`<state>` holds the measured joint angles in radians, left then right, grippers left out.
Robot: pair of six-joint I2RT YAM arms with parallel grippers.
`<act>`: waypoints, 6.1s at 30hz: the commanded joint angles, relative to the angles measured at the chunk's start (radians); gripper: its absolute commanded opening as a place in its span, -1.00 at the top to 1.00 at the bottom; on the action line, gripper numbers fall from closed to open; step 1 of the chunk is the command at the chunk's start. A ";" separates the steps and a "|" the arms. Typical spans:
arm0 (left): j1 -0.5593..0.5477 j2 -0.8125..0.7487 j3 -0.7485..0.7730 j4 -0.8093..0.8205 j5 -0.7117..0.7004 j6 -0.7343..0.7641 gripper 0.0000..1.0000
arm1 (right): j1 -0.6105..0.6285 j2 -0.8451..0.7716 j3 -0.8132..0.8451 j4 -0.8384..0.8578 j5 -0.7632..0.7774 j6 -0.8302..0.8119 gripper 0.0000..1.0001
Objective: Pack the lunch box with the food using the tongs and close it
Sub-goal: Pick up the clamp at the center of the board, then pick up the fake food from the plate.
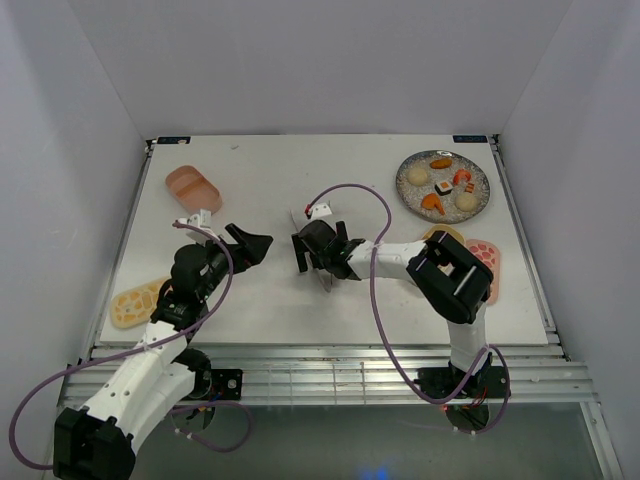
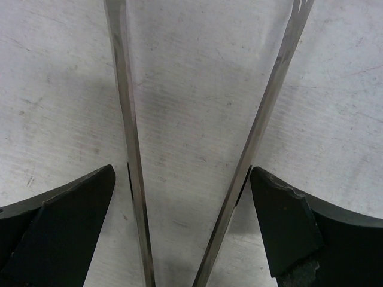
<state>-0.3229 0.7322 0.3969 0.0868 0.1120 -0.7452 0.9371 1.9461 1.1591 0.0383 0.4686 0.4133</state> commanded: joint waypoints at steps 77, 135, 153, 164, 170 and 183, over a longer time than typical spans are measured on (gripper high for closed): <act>-0.001 -0.051 -0.136 0.148 0.008 0.024 -0.87 | -0.196 -0.124 0.448 -0.693 -0.326 -0.269 -0.43; -0.001 -0.059 -0.135 0.137 -0.009 0.030 -0.86 | -0.156 -0.095 0.030 -0.409 -0.252 -0.206 -0.75; -0.001 -0.063 -0.136 0.134 -0.003 0.026 -0.87 | -0.138 -0.105 -0.015 -0.407 -0.234 -0.185 -0.70; -0.001 -0.070 -0.138 0.133 -0.009 0.029 -0.87 | -0.141 -0.156 0.051 -0.503 -0.213 -0.212 -0.41; -0.001 -0.074 -0.136 0.133 -0.005 0.024 -0.87 | -0.152 -0.199 0.336 -0.765 -0.196 -0.294 -0.37; -0.001 -0.050 -0.139 0.136 0.008 0.012 -0.87 | -0.313 -0.154 0.698 -0.937 -0.245 -0.323 -0.29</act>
<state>-0.3229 0.6750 0.2680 0.2176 0.1127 -0.7265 0.6907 1.7905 1.7866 -0.8383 0.2428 0.1032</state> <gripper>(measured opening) 0.934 0.654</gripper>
